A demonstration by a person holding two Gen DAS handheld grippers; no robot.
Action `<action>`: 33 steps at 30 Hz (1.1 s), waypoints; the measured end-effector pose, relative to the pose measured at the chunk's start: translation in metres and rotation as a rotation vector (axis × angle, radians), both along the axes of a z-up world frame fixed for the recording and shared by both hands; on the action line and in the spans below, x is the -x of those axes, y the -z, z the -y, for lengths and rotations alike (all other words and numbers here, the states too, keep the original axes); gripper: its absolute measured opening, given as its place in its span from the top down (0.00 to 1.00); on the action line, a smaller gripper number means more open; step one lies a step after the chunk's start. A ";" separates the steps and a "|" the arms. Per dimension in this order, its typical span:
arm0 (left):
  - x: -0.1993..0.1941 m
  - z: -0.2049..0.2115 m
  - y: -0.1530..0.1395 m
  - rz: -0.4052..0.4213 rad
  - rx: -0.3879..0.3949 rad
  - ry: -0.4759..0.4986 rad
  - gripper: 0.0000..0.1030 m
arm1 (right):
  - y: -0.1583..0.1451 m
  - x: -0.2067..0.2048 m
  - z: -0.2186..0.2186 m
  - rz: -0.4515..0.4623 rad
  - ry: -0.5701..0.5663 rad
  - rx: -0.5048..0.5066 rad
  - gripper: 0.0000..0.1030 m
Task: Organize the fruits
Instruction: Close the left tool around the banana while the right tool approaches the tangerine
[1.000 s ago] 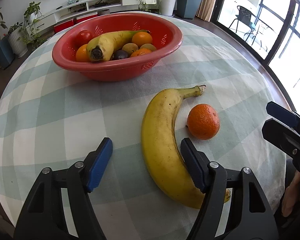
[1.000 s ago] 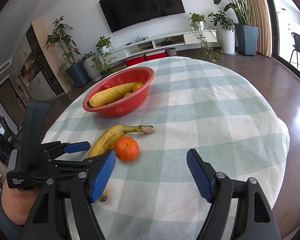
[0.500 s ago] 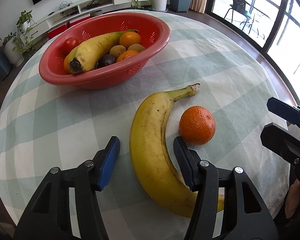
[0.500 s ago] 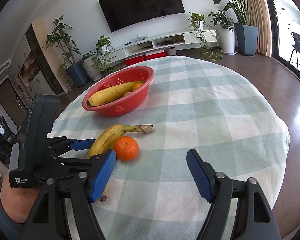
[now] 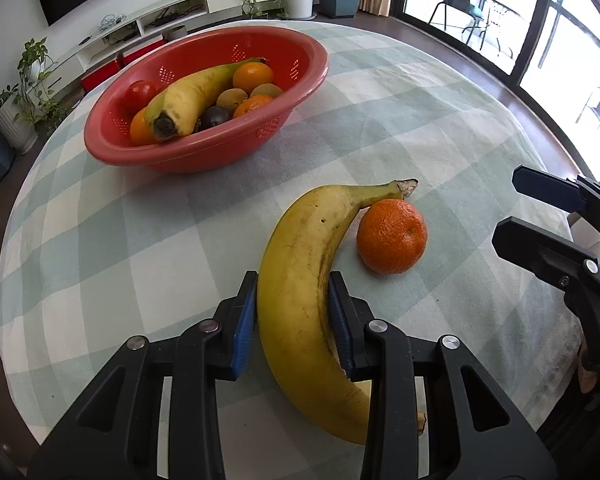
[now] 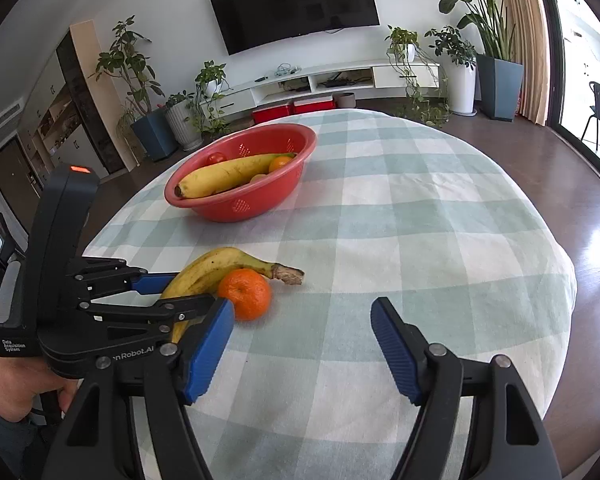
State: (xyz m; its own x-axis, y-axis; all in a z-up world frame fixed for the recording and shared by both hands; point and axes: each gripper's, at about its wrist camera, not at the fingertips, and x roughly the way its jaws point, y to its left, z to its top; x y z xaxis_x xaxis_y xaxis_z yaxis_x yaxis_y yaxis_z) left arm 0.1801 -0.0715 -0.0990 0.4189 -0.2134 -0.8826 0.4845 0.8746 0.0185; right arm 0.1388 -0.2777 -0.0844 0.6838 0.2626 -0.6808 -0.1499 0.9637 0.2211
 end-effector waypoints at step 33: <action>0.019 -0.066 0.000 -0.012 0.019 -0.101 0.67 | 0.031 -0.053 -0.057 -0.140 -0.147 0.127 0.39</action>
State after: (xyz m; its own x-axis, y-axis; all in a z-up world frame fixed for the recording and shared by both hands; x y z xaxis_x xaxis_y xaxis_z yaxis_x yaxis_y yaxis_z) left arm 0.1607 -0.0053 -0.0992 0.4286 -0.1872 -0.8839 0.3940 0.9191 -0.0036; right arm 0.1914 -0.2210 -0.1150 0.5413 0.2586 -0.8001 -0.2676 0.9550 0.1276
